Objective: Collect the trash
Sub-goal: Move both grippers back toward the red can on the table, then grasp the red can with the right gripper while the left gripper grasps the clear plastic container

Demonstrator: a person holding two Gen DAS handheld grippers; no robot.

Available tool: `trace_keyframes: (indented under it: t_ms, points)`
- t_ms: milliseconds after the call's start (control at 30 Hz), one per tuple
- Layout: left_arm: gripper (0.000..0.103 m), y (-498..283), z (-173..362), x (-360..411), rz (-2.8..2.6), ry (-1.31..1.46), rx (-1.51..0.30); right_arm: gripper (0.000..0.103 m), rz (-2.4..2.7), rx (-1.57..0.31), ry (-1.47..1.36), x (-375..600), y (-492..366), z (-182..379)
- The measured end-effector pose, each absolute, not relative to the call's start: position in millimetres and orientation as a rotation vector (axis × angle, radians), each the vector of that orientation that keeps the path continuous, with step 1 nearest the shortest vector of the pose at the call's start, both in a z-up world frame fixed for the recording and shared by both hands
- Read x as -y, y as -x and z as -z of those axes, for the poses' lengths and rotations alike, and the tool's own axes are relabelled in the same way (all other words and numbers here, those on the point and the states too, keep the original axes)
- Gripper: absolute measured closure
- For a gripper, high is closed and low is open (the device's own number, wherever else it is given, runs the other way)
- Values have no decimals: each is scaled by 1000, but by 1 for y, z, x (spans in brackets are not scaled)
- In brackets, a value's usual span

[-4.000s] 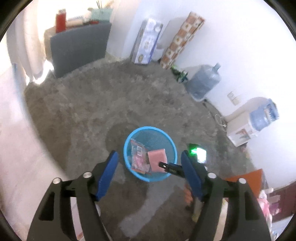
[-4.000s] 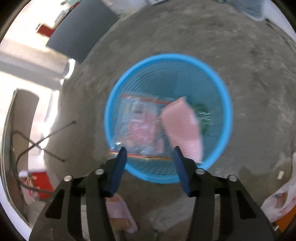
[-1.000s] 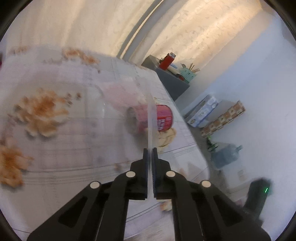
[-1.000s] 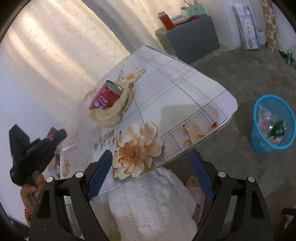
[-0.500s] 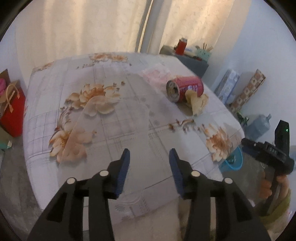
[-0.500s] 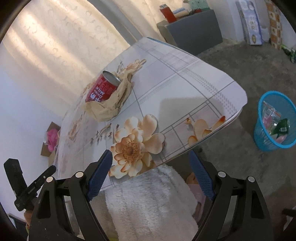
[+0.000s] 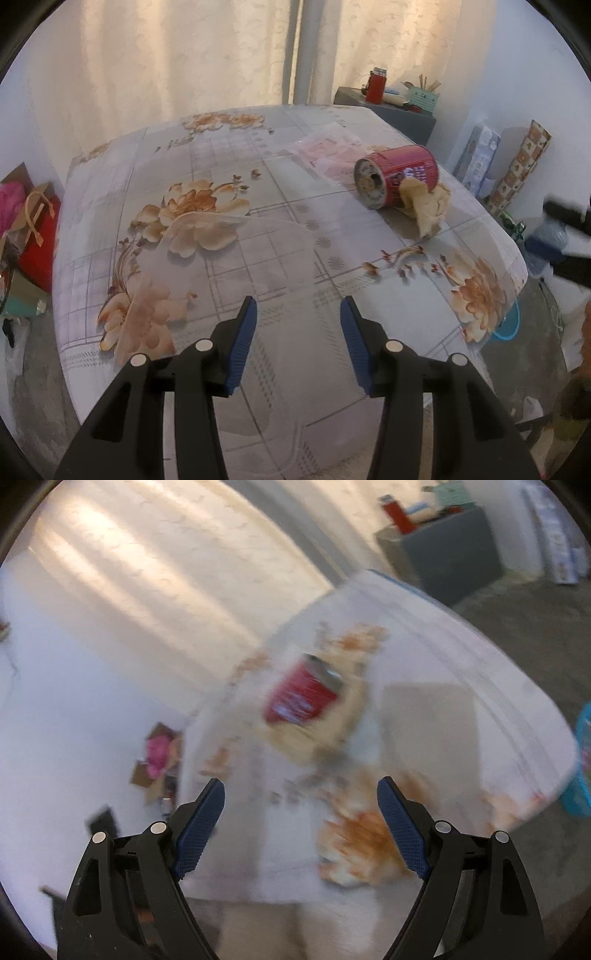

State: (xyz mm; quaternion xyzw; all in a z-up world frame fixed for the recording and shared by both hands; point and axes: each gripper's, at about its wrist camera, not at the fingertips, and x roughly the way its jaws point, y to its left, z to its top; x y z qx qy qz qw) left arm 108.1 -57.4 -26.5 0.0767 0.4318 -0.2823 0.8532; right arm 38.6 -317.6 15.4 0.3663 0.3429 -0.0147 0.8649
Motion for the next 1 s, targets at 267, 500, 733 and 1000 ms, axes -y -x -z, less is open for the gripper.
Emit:
trace_keyframes:
  t_ms: [267, 500, 733, 1000]
  points:
    - [57, -116, 31, 49, 607, -94, -922, 18, -40, -770, -988, 334, -119, -16]
    - [57, -119, 33, 43, 644, -42, -924, 18, 38, -862, -1250, 356, -148, 20]
    - [57, -121, 37, 39, 671, -14, -933, 18, 105, -900, -1347, 361, -156, 30]
    - [57, -124, 43, 34, 685, 16, -943, 22, 207, -942, -1347, 366, -173, 36]
